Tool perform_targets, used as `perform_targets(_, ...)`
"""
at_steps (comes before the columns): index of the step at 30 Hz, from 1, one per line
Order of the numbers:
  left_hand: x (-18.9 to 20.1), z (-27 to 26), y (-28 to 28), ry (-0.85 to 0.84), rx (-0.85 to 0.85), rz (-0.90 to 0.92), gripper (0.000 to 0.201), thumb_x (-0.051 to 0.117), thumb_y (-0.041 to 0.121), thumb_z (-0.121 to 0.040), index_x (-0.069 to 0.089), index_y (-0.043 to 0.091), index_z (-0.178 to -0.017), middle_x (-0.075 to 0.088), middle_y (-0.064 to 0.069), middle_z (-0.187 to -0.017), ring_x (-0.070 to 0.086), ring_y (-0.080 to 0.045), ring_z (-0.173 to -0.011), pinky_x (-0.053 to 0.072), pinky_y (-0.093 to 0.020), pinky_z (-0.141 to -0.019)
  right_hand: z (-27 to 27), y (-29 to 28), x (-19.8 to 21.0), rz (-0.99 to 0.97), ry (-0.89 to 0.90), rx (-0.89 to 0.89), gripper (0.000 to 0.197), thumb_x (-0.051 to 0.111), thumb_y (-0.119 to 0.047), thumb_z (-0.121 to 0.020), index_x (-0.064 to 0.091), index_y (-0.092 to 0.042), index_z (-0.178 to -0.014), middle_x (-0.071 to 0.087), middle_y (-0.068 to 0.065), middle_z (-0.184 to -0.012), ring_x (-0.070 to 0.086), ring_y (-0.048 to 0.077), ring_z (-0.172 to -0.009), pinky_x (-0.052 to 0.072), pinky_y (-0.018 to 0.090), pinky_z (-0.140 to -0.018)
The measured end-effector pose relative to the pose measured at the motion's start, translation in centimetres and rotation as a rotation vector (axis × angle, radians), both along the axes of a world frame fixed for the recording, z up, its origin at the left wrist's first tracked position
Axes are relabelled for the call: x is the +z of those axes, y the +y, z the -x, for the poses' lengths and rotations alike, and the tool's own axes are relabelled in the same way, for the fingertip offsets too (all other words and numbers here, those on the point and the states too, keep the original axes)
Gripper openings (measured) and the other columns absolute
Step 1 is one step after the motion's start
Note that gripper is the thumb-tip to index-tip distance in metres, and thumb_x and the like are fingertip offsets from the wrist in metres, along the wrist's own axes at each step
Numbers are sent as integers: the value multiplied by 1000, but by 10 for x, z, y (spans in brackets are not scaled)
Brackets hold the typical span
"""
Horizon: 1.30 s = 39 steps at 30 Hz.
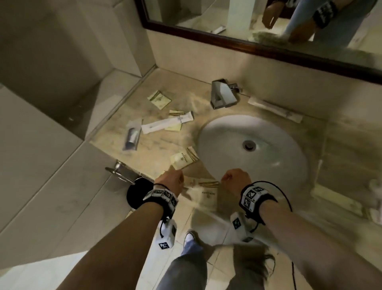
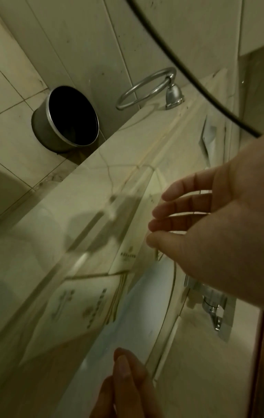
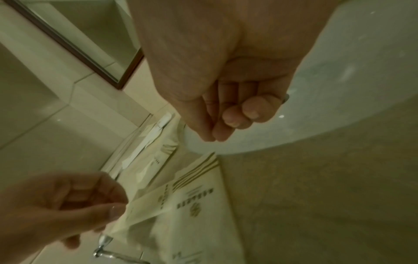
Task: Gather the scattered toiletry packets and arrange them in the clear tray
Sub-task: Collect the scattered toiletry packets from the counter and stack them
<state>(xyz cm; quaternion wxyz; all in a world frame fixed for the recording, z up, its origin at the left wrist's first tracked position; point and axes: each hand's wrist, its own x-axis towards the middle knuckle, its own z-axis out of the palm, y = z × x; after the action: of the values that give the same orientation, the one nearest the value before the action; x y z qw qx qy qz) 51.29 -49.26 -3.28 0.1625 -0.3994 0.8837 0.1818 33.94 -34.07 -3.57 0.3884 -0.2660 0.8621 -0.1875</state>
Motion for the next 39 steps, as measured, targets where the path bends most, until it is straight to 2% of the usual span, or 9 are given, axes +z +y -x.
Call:
perform_targets(3,-6,-10,-27,-11,-117,-11,32,64,25,-84,56,21,-115,54,-6,-123,56,-29,-111,50,-41,-91,-26,-28,-1,-7,47,45,6,63,-21,-85,67,-18,-87,70,6,-99,64,23,-90,47,24,-73)
perform_targets(7,-17,-11,-48,-70,-273,-17,53,69,27,-81,47,21,-129,45,-9,-128,50,-32,-115,47,-44,-94,-48,-52,-7,-49,14,129,17,62,-23,-85,57,-19,-100,65,10,-108,61,28,-100,51,33,-85)
perform_targets(10,-24,-9,-56,-69,-306,-64,56,69,27,-80,44,19,-130,42,-10,-130,50,-35,-115,46,-43,-95,-56,-63,-12,-139,41,224,34,60,-25,-85,48,-18,-116,64,12,-109,62,32,-97,50,34,-81)
perform_targets(16,-30,-2,-68,-76,-324,-92,54,74,28,-76,48,18,-123,41,-11,-130,51,-34,-113,46,-42,-93,-59,-70,-16,-177,124,279,35,61,-26,-83,43,-26,-114,63,8,-96,61,28,-80,50,34,-73)
perform_targets(24,-25,-3,-75,-125,-300,-111,56,74,32,-77,49,17,-124,53,-8,-129,54,-31,-118,46,-40,-95,-55,-83,-18,-250,274,486,31,58,-31,-87,53,-21,-116,63,8,-110,62,28,-100,50,35,-80)
perform_targets(27,-17,-7,-81,-154,-285,-72,52,67,32,-81,50,22,-129,61,-8,-126,59,-30,-116,49,-38,-92,-51,-82,-17,-282,278,461,30,58,-30,-87,55,-20,-115,63,8,-111,62,28,-99,50,34,-78)
perform_targets(31,-3,-17,-94,-212,-293,-87,23,61,26,-84,66,24,-106,67,-5,-112,63,-28,-103,49,-31,-81,-42,-68,-16,-268,188,340,30,61,-30,-85,56,-19,-113,63,8,-113,61,29,-102,51,34,-84)
perform_targets(34,3,-25,-106,-182,-235,-150,18,69,32,-77,73,25,-93,72,-4,-97,65,-25,-88,45,-26,-70,-41,-63,-15,-187,113,265,35,65,-34,-82,57,-21,-114,65,5,-115,60,27,-106,51,35,-90)
perform_targets(39,7,-17,-105,-107,-207,-232,24,74,37,-74,75,23,-92,73,-2,-92,66,-23,-85,48,-28,-71,-43,-64,-1,21,54,125,12,65,-29,-86,64,-18,-88,63,4,-87,61,22,-86,43,26,-70)
